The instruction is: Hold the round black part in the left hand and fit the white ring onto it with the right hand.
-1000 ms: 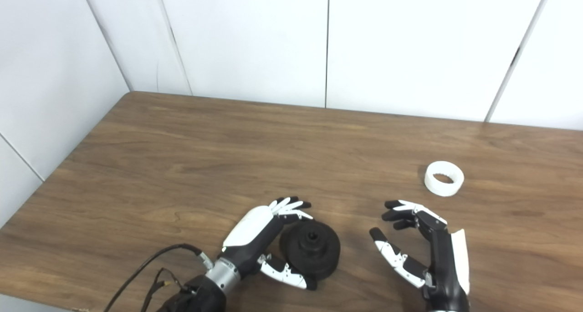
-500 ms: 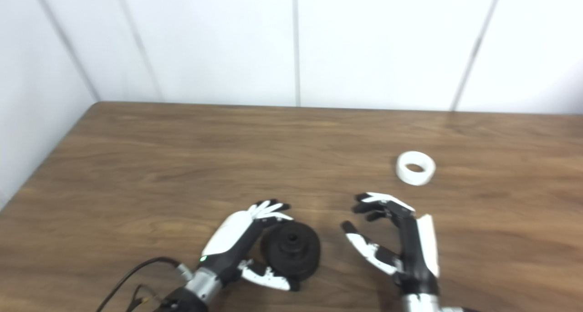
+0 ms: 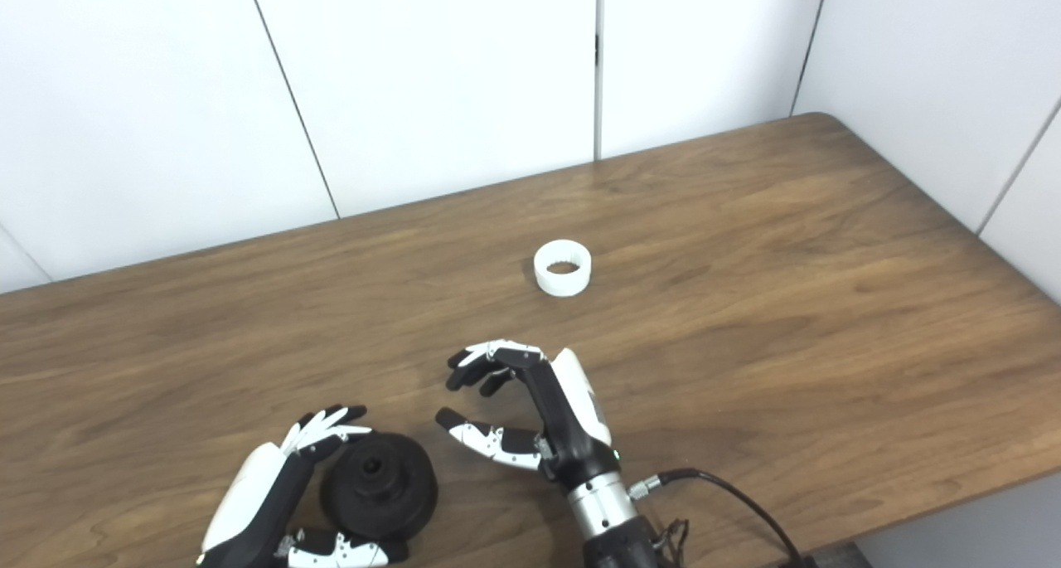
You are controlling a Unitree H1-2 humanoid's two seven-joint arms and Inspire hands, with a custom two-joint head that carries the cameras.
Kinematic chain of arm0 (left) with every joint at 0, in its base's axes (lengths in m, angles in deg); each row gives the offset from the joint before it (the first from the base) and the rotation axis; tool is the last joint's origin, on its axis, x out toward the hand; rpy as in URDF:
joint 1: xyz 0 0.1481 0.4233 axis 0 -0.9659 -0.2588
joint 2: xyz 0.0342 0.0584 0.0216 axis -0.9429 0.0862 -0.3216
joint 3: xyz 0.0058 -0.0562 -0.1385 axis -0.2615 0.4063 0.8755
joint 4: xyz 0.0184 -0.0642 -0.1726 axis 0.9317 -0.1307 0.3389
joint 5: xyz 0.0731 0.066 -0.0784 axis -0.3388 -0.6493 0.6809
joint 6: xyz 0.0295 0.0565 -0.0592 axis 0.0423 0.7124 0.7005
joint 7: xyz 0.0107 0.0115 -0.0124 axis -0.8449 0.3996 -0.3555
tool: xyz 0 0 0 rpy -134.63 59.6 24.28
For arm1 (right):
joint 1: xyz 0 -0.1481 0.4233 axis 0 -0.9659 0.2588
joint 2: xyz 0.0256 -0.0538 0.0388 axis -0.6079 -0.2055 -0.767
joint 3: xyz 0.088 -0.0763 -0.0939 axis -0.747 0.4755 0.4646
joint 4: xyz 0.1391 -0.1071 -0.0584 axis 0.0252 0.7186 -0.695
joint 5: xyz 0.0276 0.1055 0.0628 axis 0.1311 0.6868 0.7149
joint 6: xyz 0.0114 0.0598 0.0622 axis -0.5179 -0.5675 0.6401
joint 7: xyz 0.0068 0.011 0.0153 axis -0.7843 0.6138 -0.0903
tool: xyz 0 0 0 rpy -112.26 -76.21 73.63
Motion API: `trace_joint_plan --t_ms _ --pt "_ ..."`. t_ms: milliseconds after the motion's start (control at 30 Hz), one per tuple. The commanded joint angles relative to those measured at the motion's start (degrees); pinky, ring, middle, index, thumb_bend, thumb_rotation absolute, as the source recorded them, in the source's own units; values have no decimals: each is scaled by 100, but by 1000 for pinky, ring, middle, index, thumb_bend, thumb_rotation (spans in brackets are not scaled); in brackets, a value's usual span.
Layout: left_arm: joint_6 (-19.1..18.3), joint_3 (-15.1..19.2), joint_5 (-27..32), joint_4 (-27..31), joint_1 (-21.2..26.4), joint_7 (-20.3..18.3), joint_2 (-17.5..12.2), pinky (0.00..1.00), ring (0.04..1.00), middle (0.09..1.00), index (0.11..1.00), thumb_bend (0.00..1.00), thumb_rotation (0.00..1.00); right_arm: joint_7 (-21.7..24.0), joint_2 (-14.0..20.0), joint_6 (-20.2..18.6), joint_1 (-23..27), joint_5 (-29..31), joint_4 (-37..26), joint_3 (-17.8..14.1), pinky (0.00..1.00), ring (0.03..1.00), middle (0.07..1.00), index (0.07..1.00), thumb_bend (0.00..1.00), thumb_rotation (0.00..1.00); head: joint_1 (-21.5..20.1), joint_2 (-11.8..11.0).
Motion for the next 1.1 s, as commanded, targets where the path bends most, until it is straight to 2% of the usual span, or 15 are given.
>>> trace_joint_plan --t_ms 0,100,233,367,467,567,633,733,867,967,1067 --pt "-28 122 18 148 -9 -82 -142 1000 965 908 576 877 168 -237 -1040 70 -100 -41 -96 -3 499 590 649 497 496 153 -10 -6" --pt "7 141 8 146 -19 -92 -153 1000 963 907 574 879 162 -339 -997 28 -28 -135 -113 -46 510 596 647 497 495 152 -11 -18" --pt "36 161 -25 158 -35 -90 -154 999 957 903 574 880 170 -465 -770 -118 226 -433 -187 -240 486 574 636 497 495 156 1 -31" --pt "2 179 -12 214 -56 -147 -137 1000 961 905 575 875 170 -240 -422 -276 530 -355 -386 -519 486 596 657 498 495 159 10 -33" --pt "-33 202 -31 236 -62 -172 -104 1000 958 903 575 879 161 -4 -67 -589 815 -770 -510 -742 549 630 675 498 495 161 5 -32" --pt "-30 209 -52 235 -60 -175 -87 990 955 902 574 882 154 375 265 -994 1103 -1240 -604 -992 565 656 703 499 496 165 3 -34" --pt "-21 209 -46 232 -66 -173 -77 985 953 901 574 881 159 571 360 -1118 1221 -1384 -641 -1133 568 664 719 499 497 165 11 -37" --pt "-2 217 4 228 -71 -181 -61 987 953 903 572 877 160 873 575 -1239 1506 -1400 -628 -1383 558 680 739 499 500 161 43 -40" --pt "50 222 24 194 -71 -174 -64 982 952 903 572 876 160 1110 862 -1320 1884 -1560 -485 -1599 614 738 769 499 501 161 96 -45" --pt "56 227 7 196 -68 -193 -74 973 950 902 574 876 159 1237 988 -1390 2170 -1706 -278 -1690 622 766 793 499 500 164 119 -38" --pt "34 249 36 199 -74 -207 -63 971 950 901 574 879 151 1269 1076 -1399 2441 -1946 72 -1646 607 767 802 499 500 166 129 -38"
